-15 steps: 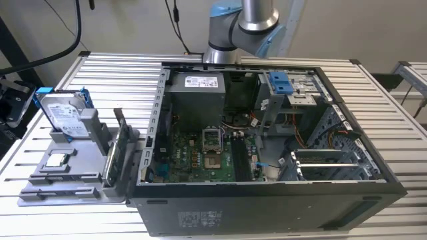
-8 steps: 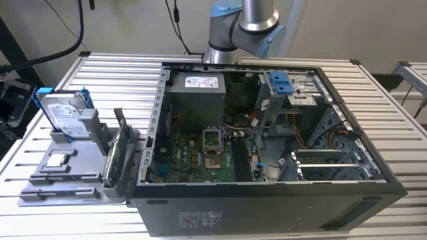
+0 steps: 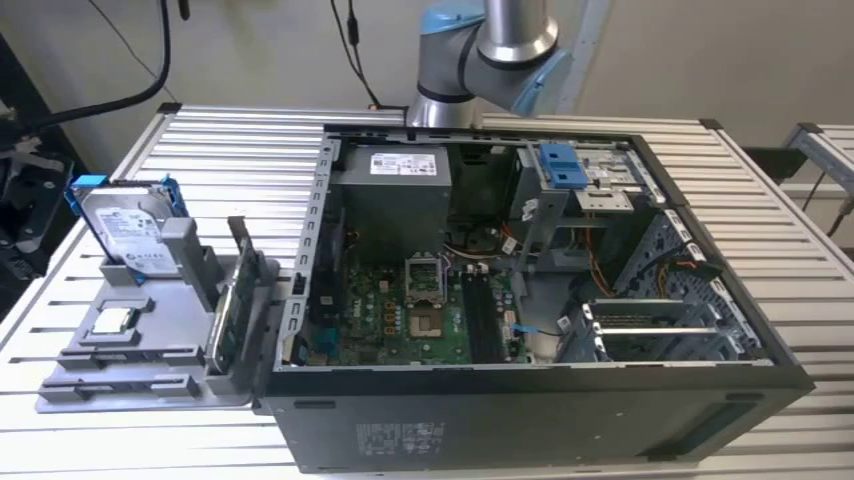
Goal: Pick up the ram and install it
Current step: 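Pick up the ram and move it above insertion slot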
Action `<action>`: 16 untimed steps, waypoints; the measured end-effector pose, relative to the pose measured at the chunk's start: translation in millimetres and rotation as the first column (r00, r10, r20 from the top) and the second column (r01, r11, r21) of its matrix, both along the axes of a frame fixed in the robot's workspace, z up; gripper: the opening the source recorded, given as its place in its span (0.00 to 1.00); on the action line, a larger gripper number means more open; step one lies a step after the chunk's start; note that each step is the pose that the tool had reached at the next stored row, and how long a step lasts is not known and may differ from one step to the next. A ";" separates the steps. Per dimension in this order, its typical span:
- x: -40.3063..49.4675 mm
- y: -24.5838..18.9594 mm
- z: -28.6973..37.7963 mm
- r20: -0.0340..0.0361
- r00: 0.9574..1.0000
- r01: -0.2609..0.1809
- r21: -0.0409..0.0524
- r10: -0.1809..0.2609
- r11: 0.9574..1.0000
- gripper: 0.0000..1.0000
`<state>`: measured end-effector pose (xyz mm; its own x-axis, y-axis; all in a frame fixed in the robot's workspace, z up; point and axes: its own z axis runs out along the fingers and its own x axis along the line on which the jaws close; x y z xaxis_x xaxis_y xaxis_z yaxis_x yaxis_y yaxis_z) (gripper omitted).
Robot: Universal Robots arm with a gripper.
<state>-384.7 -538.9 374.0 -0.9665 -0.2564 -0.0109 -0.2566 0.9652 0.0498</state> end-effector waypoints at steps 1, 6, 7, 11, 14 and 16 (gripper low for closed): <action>0.0 0.0 0.0 0.000 1.000 -0.018 0.000 0.018 1.000 0.11; 0.0 0.2 0.0 0.000 0.997 -0.073 0.000 0.073 0.997 0.11; 0.0 0.2 0.0 0.000 0.996 -0.084 0.000 0.084 0.996 0.11; 0.0 0.2 0.0 0.000 0.992 -0.125 0.000 0.125 0.992 0.11; 0.0 0.2 0.0 0.000 0.988 -0.155 0.000 0.155 0.988 0.11; 0.0 0.1 0.0 0.000 0.985 -0.175 0.000 0.175 0.985 0.11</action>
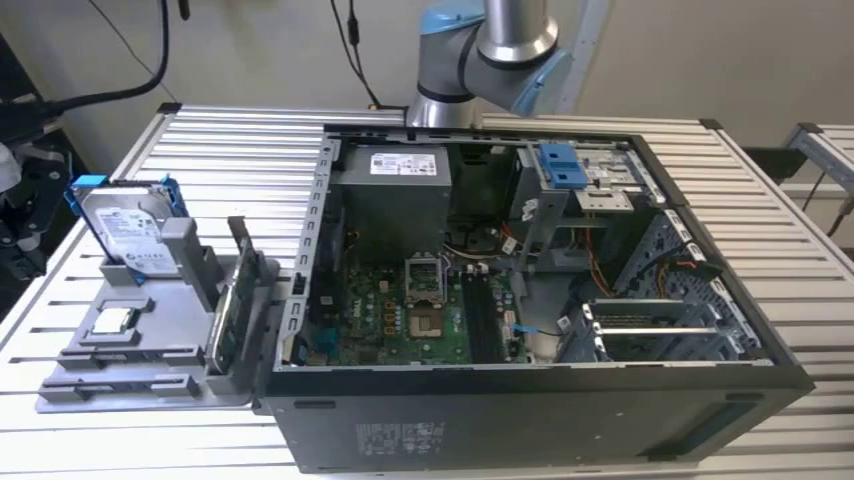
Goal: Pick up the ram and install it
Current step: 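Pick up the ram and move it above insertion slot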
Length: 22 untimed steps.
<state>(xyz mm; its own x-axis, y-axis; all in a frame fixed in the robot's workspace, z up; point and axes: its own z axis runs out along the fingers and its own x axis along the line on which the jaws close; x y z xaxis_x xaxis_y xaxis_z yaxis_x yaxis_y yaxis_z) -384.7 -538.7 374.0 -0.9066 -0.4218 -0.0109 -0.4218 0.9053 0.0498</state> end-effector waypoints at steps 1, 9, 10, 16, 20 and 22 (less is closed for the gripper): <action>0.0 0.0 0.0 0.000 1.000 -0.010 0.000 0.010 1.000 0.11; 0.0 0.0 0.1 0.007 0.998 -0.055 0.000 0.055 0.998 0.11; 0.0 0.0 0.0 0.007 0.998 -0.060 0.000 0.060 0.998 0.11; -0.2 0.1 0.1 0.007 0.992 -0.128 0.000 0.128 0.992 0.11; -0.1 0.0 0.1 0.007 0.981 -0.193 -0.001 0.193 0.981 0.11; -0.1 0.0 0.1 0.007 0.974 -0.227 -0.002 0.227 0.974 0.11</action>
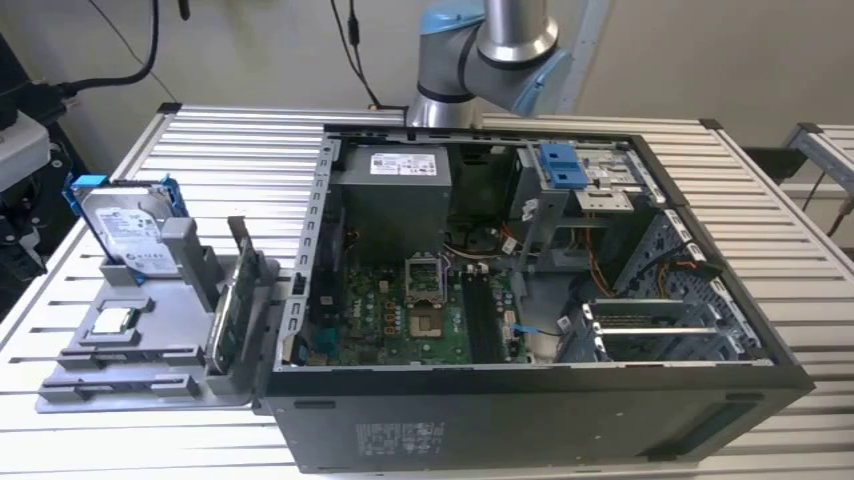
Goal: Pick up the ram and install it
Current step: 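Pick up the ram and move it above insertion slot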
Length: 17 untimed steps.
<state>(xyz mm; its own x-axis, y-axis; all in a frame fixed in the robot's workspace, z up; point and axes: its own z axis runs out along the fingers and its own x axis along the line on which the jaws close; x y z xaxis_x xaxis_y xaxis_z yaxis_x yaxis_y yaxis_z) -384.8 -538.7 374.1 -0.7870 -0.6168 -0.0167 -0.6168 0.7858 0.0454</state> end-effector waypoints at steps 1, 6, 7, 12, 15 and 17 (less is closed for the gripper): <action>0.0 0.0 0.0 0.000 1.000 -0.018 0.000 0.018 1.000 0.11; 0.0 0.0 0.0 0.000 0.994 -0.109 -0.001 0.109 0.994 0.11; 0.0 0.0 0.0 0.000 0.992 -0.128 -0.001 0.128 0.992 0.11; 0.0 0.0 0.0 0.000 0.976 -0.217 -0.002 0.217 0.976 0.11; 0.1 0.0 -0.2 -0.001 0.964 -0.268 -0.003 0.268 0.964 0.11; 0.1 -0.1 -0.4 0.000 0.955 -0.298 -0.004 0.298 0.955 0.11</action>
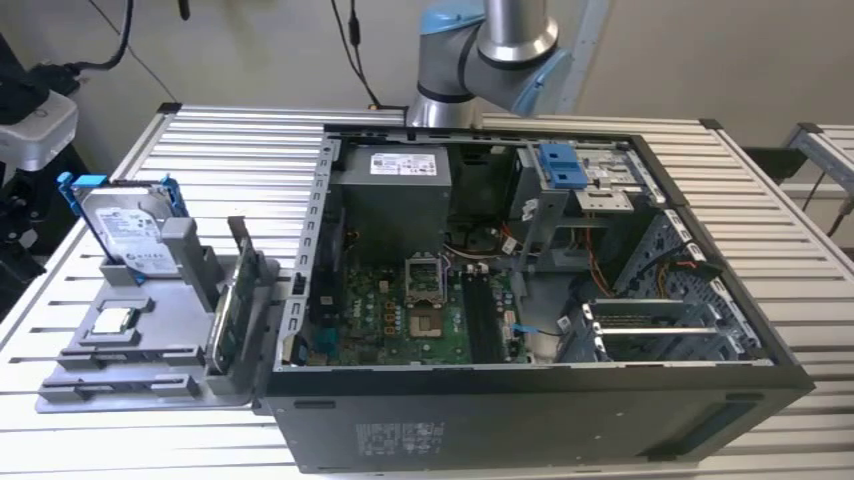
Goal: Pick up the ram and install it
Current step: 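Pick up the ram and move it above insertion slot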
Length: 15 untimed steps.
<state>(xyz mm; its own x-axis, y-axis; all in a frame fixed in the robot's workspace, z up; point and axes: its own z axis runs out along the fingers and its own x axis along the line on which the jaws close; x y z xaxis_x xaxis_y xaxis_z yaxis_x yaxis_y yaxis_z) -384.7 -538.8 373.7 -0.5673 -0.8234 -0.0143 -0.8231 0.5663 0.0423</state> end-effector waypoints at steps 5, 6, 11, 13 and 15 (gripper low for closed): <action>-0.1 0.2 -1.0 0.005 0.998 -0.066 -0.006 0.066 0.998 0.11; -0.1 0.2 -1.2 0.007 0.997 -0.078 -0.008 0.078 0.997 0.11; -0.1 0.3 -2.5 0.019 0.990 -0.138 -0.018 0.138 0.990 0.11; -0.1 0.4 -3.0 0.024 0.987 -0.161 -0.023 0.162 0.987 0.11; 0.0 0.4 -3.4 0.027 0.982 -0.188 -0.025 0.189 0.982 0.11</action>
